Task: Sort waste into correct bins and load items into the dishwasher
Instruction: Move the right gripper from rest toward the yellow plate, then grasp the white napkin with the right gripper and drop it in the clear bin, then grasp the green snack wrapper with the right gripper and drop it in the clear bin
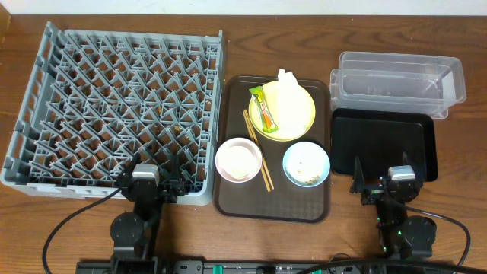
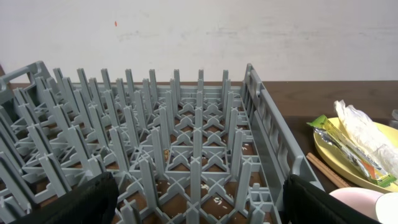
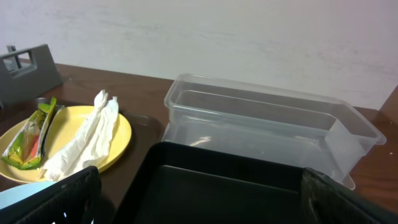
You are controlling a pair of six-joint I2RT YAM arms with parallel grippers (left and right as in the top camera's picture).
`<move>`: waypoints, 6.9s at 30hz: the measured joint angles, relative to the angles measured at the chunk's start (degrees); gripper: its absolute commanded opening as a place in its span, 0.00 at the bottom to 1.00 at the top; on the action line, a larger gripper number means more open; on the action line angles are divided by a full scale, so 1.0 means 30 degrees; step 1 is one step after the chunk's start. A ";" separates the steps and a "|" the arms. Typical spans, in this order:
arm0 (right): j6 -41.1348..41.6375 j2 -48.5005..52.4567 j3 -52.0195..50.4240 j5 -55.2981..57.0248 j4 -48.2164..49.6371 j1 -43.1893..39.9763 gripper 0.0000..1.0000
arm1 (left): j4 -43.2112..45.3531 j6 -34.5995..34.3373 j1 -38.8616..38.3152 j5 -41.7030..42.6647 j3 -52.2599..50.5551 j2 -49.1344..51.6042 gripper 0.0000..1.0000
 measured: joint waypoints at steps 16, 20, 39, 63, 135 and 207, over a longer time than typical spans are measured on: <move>0.0000 0.0000 0.0000 0.0000 0.0000 0.0000 0.99 | 0.0000 0.0000 0.0000 0.0000 0.0000 0.0000 0.88; 0.0000 0.0000 0.0000 0.0000 0.0000 0.0000 0.99 | 0.0000 0.0000 0.0000 0.0000 0.0000 0.0000 0.88; 0.0000 0.0000 0.0000 0.0000 0.0000 0.0000 0.99 | 0.0000 0.0000 0.0000 0.0000 0.0000 0.0000 0.88; 0.0007 0.0000 0.0000 0.0007 0.0029 0.0000 0.99 | 0.0000 0.0000 0.0000 0.0000 0.0000 0.0000 0.88; 0.5093 3.6822 2.6556 0.1530 -0.8794 0.7664 0.84 | -1.6211 -0.2084 0.0000 0.2025 1.5650 1.5730 0.88; 0.6375 4.0107 2.8188 0.1064 -0.8488 0.9989 0.01 | -1.6444 -0.2091 0.0000 0.2025 1.5650 1.5730 0.88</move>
